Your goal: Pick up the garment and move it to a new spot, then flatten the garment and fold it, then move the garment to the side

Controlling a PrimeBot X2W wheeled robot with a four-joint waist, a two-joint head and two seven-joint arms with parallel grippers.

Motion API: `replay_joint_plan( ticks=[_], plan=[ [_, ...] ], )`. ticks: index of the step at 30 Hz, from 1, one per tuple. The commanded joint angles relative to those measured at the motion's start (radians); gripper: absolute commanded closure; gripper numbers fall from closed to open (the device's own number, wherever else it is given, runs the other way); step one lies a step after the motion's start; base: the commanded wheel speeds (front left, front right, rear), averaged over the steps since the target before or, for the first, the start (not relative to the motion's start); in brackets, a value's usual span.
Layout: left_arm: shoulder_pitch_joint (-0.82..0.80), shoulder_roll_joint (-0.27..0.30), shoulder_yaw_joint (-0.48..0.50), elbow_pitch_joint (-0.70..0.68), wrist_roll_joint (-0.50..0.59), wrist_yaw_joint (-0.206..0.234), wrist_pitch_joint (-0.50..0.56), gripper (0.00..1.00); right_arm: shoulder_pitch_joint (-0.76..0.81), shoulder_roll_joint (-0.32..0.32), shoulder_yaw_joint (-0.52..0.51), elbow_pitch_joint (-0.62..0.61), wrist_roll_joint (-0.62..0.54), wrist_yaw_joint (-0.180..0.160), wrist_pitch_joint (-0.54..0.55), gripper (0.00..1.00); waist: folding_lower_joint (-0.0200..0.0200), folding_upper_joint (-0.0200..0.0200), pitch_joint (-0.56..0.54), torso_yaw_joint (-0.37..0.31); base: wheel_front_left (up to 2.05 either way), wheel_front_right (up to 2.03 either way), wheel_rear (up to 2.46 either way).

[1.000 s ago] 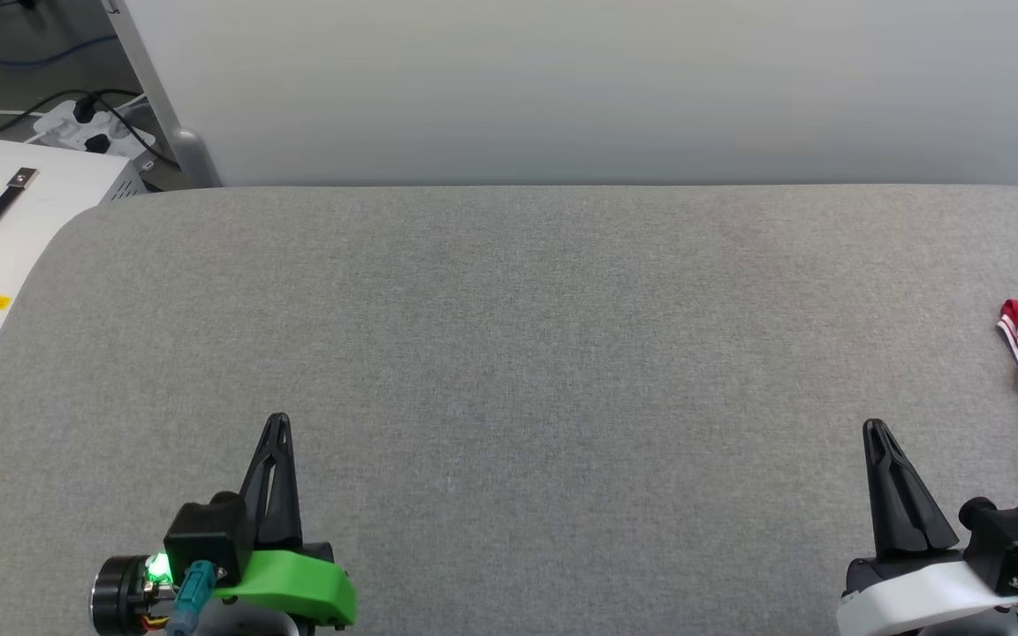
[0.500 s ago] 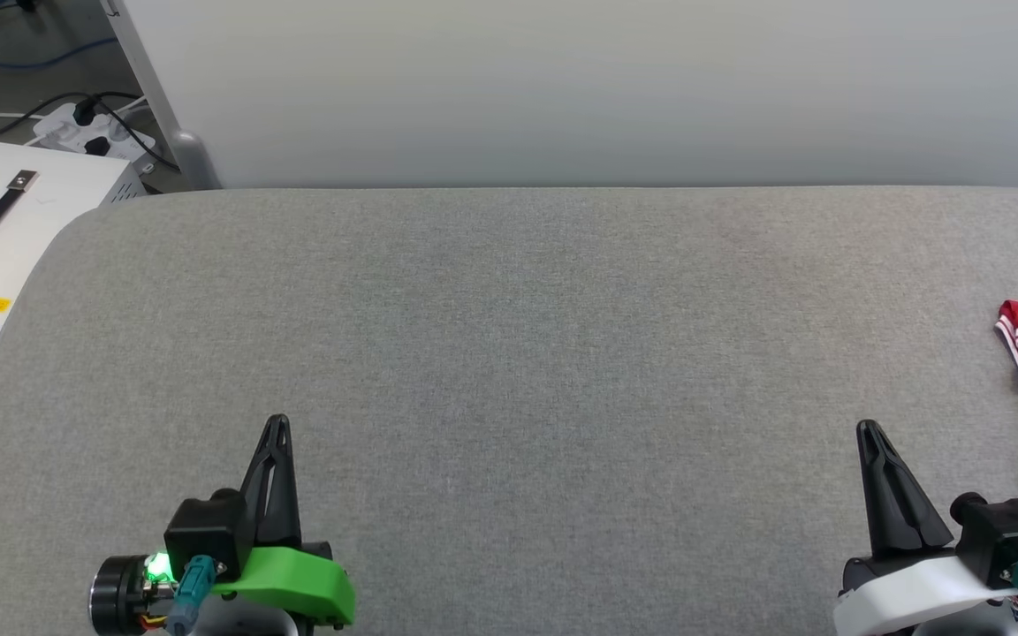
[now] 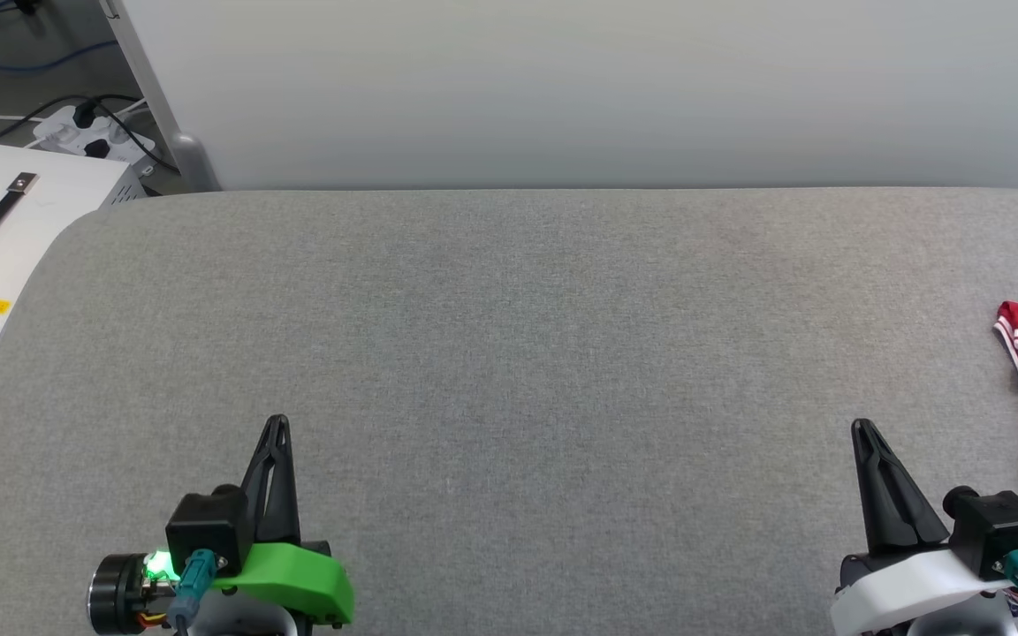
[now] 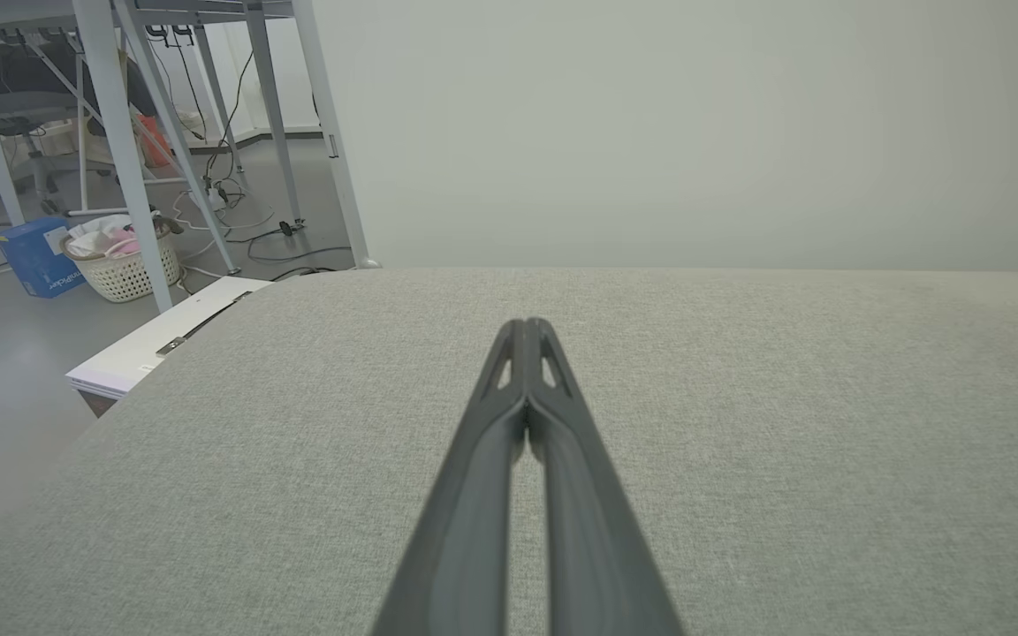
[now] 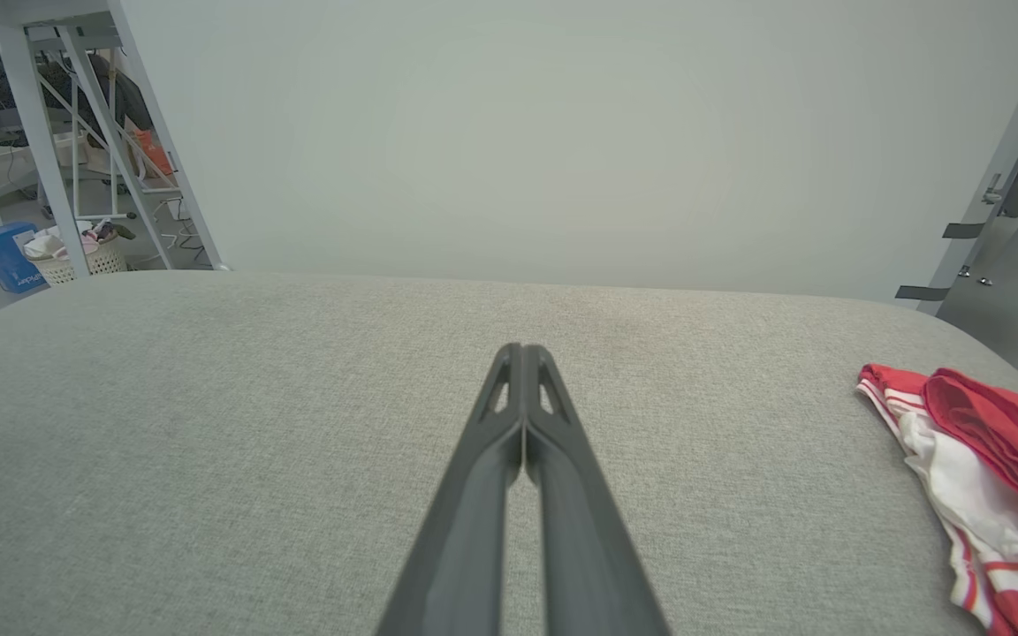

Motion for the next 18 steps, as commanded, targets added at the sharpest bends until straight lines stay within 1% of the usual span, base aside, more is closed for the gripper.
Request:
replay_joint_plan(
  ticks=[1, 18],
  plan=[
    [-0.010, -0.002, 0.003, -0.006, 0.010, -0.002, 0.009, 1.00, -0.020, 0.001, 0.003, 0.002, -0.009, 0.000, 0.006, 1.00, 0.0000, 0.0000, 0.000, 0.000, 0.00, 0.00, 0.00],
    [-0.016, -0.003, 0.008, -0.012, 0.020, -0.003, 0.043, 1.00, -0.034, 0.001, 0.005, 0.004, -0.027, 0.000, 0.041, 1.00, 0.0000, 0.0000, -0.004, -0.001, 0.00, 0.00, 0.00]
  ],
)
